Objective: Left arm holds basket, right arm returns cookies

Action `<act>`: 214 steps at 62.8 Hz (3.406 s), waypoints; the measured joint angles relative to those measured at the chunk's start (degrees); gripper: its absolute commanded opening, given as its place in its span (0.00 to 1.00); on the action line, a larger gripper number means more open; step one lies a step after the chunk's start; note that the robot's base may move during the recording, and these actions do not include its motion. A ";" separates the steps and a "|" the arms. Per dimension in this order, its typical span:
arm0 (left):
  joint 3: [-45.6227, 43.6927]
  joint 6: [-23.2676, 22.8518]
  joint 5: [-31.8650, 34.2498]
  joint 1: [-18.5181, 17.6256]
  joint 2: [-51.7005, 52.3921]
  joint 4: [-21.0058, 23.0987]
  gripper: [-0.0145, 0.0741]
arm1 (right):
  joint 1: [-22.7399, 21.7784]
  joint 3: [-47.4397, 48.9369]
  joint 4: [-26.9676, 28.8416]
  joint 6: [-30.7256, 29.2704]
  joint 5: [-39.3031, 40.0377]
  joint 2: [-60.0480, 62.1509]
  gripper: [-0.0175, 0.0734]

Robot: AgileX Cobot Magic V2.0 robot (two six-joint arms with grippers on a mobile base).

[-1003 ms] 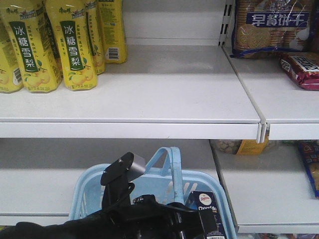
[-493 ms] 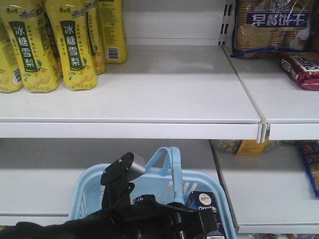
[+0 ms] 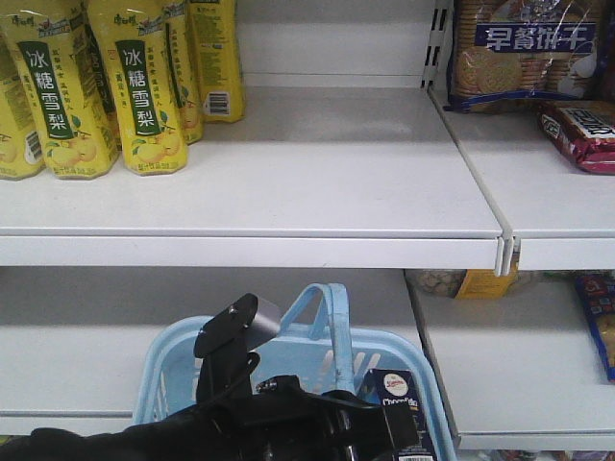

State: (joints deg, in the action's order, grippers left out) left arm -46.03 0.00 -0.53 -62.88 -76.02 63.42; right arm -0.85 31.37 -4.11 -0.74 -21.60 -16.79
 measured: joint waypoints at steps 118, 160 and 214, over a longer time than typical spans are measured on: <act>0.00 0.00 0.00 0.00 0.00 0.00 0.16 | 21.98 23.53 32.49 -5.55 -28.10 -61.23 0.90; 0.11 0.00 -0.05 0.00 0.00 0.05 0.16 | 23.97 23.94 36.81 -11.03 -30.37 -66.95 0.85; 0.11 0.00 -0.35 0.00 0.00 0.06 0.16 | 24.43 24.53 30.39 -11.05 -31.38 -68.65 0.84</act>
State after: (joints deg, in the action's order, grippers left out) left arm -45.92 0.00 -0.88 -62.88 -76.02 63.48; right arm 23.58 55.90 26.28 -11.80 -52.99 -85.43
